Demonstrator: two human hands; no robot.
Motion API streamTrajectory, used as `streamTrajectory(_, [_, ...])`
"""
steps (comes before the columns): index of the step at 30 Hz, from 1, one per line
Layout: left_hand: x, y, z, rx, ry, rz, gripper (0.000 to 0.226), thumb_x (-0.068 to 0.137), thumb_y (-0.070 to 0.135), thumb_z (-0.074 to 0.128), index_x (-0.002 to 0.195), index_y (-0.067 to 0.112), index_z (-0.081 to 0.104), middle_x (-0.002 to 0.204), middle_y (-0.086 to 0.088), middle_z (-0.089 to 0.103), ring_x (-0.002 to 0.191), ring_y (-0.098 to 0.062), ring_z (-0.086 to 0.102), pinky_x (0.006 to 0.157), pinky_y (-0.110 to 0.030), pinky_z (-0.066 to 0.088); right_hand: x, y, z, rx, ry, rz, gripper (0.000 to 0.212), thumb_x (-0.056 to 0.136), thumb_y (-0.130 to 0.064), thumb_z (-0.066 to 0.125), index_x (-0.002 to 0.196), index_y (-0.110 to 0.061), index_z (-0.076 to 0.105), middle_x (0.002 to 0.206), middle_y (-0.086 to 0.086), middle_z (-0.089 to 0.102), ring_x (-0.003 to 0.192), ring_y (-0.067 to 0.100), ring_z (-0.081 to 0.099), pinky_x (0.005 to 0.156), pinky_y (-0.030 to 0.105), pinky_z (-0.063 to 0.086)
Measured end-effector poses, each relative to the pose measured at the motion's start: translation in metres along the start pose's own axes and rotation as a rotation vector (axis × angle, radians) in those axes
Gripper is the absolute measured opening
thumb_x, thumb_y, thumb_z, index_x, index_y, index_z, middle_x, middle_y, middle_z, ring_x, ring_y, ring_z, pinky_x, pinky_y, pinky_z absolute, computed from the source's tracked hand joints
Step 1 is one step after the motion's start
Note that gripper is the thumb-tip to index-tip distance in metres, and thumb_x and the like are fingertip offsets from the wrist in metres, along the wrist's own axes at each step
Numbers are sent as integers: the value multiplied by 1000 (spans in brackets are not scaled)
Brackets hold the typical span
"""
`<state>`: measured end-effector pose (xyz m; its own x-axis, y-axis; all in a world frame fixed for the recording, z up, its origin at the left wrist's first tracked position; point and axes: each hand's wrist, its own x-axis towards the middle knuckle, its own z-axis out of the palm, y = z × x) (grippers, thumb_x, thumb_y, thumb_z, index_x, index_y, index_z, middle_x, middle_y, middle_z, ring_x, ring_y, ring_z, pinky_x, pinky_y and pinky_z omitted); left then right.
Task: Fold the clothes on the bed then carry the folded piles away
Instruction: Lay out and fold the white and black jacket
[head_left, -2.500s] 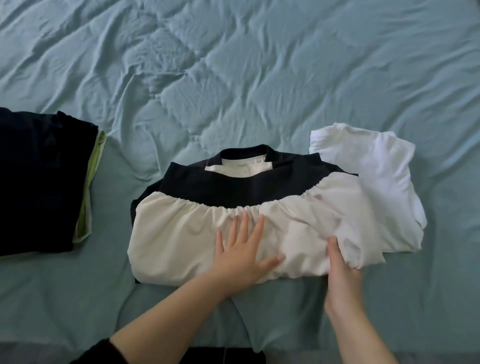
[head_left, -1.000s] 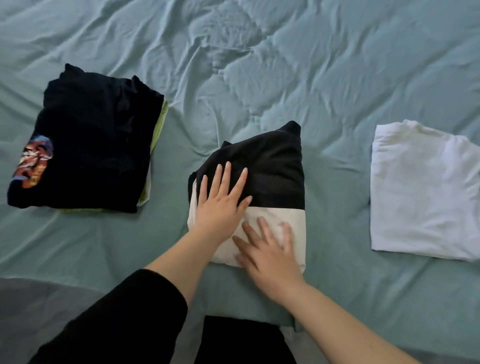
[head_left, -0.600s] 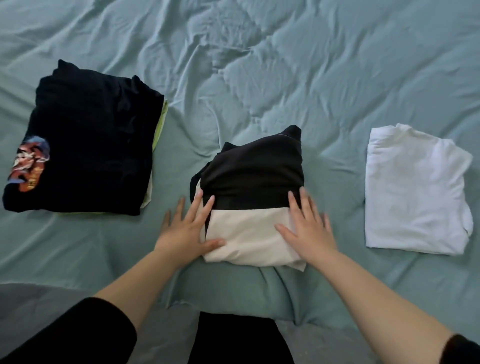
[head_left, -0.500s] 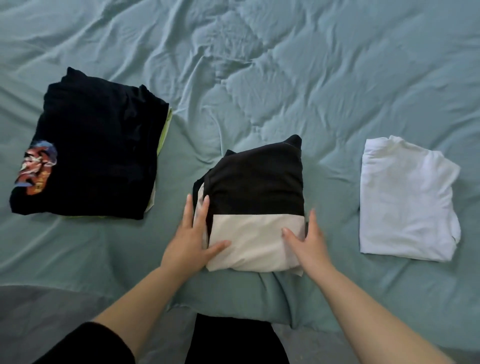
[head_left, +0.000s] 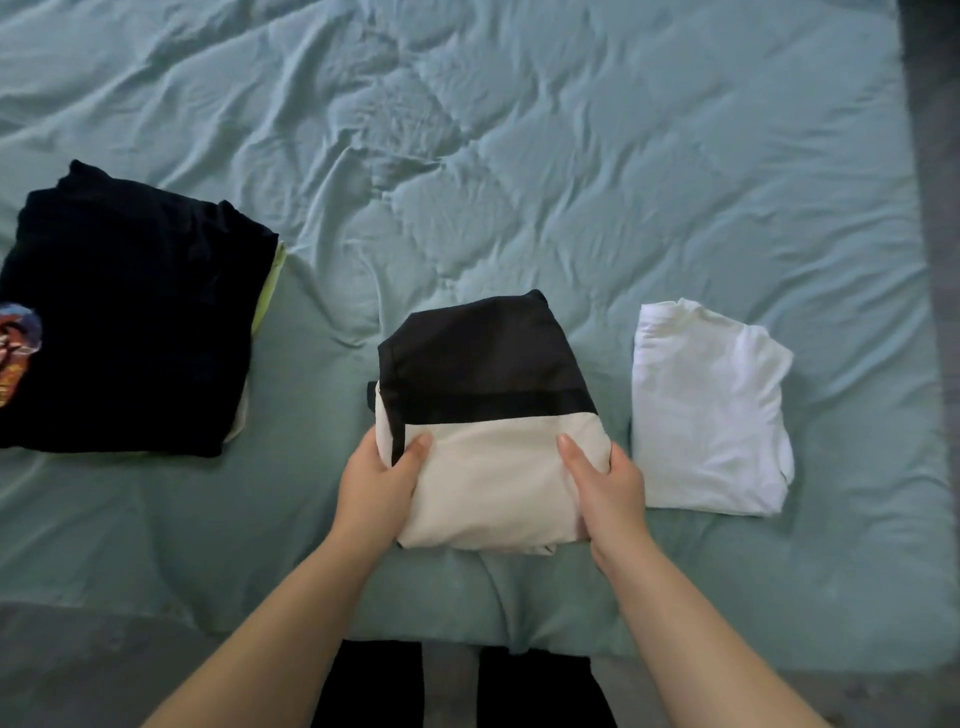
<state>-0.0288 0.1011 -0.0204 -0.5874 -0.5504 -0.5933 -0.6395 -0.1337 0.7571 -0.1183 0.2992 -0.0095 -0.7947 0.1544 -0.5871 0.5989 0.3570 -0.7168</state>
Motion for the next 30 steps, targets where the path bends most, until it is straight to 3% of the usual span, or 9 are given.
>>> streamTrajectory(7, [-27, 41, 119, 14, -175, 96, 6, 90, 36, 60, 95, 39, 63, 87, 26, 69, 77, 11, 63, 56, -7, 43, 37, 4, -122, 115, 138, -103, 14, 84, -31, 72, 90, -20, 66, 90, -7, 72, 85, 8, 66, 83, 31, 52])
streamTrajectory(11, [-29, 59, 200, 36, -230, 122, 7, 90, 41, 59, 95, 39, 64, 85, 26, 69, 76, 10, 64, 52, -4, 43, 85, 11, -192, 137, 191, -136, 15, 80, -36, 74, 85, -24, 67, 84, -9, 72, 78, 7, 66, 76, 31, 53])
streamTrajectory(17, [-4, 32, 292, 226, -205, 19, 20, 91, 44, 55, 105, 30, 60, 94, 6, 68, 91, -20, 65, 62, -29, 49, 175, 48, -249, -171, 35, 42, 25, 83, -38, 71, 96, -18, 64, 100, 4, 69, 97, 24, 65, 85, 37, 53])
streamTrajectory(19, [-3, 23, 302, 310, -195, -66, 44, 89, 46, 58, 126, 23, 52, 115, -3, 64, 104, -26, 61, 73, -35, 52, 187, 56, -258, -303, -64, 73, 40, 83, -39, 71, 110, -13, 59, 113, 8, 65, 106, 28, 61, 92, 39, 49])
streamTrajectory(21, [-9, 21, 302, 420, -56, -50, 78, 84, 52, 61, 148, 23, 26, 144, -5, 45, 130, -29, 44, 101, -45, 42, 192, 55, -263, -554, -27, -34, 62, 82, -43, 69, 132, -17, 47, 126, 7, 56, 116, 29, 54, 98, 41, 44])
streamTrajectory(24, [-28, 31, 307, 758, 217, 309, 83, 86, 56, 50, 151, 36, 2, 158, -2, 16, 144, -25, 17, 114, -50, 16, 183, 46, -255, -851, 112, -502, 72, 87, -40, 61, 149, -25, 28, 139, 7, 44, 125, 27, 45, 105, 42, 32])
streamTrajectory(26, [-37, 38, 323, 954, 193, 604, 74, 90, 56, 38, 150, 44, -4, 160, 3, 5, 147, -22, 3, 116, -50, 1, 178, 45, -240, -925, 74, -763, 66, 94, -43, 50, 152, -28, 22, 154, 6, 32, 140, 24, 32, 114, 44, 17])
streamTrajectory(28, [-30, 36, 340, 1134, 73, 838, 65, 94, 59, 28, 150, 45, -2, 161, 2, 3, 148, -21, -1, 115, -49, -7, 183, 50, -228, -1049, -51, -822, 63, 99, -52, 33, 153, -33, 7, 162, 2, 10, 149, 19, 9, 118, 45, -1])
streamTrajectory(30, [-4, 31, 345, 1336, -105, 931, 62, 94, 64, 16, 148, 45, -8, 162, 3, 2, 149, -17, -4, 116, -45, -11, 198, 63, -222, -1196, -171, -696, 62, 98, -60, 13, 150, -37, -12, 161, -7, -15, 147, 10, -18, 118, 47, -13])
